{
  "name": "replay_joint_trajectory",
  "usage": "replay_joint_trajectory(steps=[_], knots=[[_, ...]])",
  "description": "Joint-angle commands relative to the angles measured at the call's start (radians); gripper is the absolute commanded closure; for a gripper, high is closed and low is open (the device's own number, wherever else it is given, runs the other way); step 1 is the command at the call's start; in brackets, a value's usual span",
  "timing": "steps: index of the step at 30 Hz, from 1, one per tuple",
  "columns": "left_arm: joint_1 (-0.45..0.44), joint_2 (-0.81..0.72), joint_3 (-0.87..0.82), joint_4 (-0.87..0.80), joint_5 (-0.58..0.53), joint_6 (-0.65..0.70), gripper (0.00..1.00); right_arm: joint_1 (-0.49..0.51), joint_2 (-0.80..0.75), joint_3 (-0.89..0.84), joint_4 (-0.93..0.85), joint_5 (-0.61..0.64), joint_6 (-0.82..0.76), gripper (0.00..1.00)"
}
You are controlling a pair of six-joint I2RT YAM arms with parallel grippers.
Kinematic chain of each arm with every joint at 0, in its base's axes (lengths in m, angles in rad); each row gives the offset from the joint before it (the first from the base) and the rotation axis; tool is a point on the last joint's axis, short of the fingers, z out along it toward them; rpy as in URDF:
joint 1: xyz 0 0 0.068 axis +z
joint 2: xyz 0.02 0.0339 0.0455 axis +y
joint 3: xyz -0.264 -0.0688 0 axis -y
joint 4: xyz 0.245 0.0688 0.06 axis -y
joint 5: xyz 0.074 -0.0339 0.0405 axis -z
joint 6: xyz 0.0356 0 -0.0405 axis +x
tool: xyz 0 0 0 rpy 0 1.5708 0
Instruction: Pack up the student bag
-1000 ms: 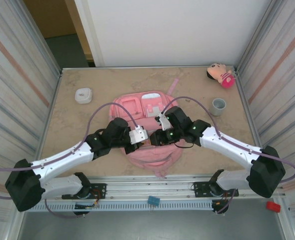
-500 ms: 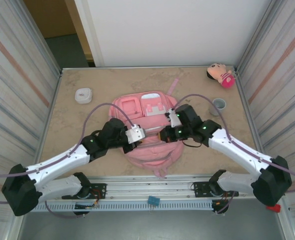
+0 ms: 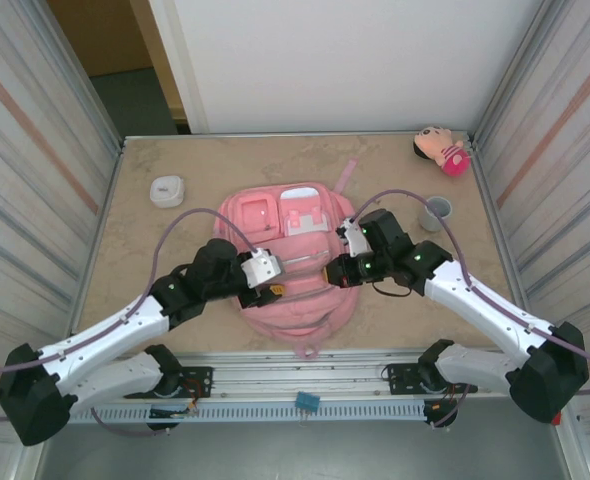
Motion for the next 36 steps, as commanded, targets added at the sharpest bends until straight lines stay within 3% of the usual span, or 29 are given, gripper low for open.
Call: replay_joint_trajectory(steps=[1,4,8,15,17,21,28,36], knots=[[-0.067,0.065,0.089,0.046,0.011,0.003,0.35,0.033,0.008,0.039,0.033,-0.038,-0.022,1.00],[-0.097,0.152,0.147,0.059,-0.011,0.010,0.37,0.044,0.006,0.043,0.030,-0.039,-0.023,1.00],[-0.101,0.243,0.180,0.075,-0.070,0.003,0.47,0.050,-0.012,0.040,0.021,-0.043,-0.027,1.00],[-0.100,0.270,0.170,0.072,-0.121,0.027,0.92,0.023,-0.047,0.009,0.009,-0.011,-0.031,1.00],[-0.100,0.250,0.157,0.070,-0.117,0.032,1.00,-0.005,-0.038,0.002,-0.025,0.045,-0.023,1.00],[-0.100,0.198,0.130,0.077,-0.081,0.054,1.00,-0.052,-0.005,0.006,-0.098,0.220,0.006,1.00],[-0.099,0.143,0.125,0.067,0.051,0.078,1.00,-0.084,0.031,0.007,-0.039,0.415,0.054,1.00],[-0.100,0.131,0.099,0.105,0.149,0.102,1.00,-0.117,0.055,-0.017,0.148,0.305,0.064,1.00]])
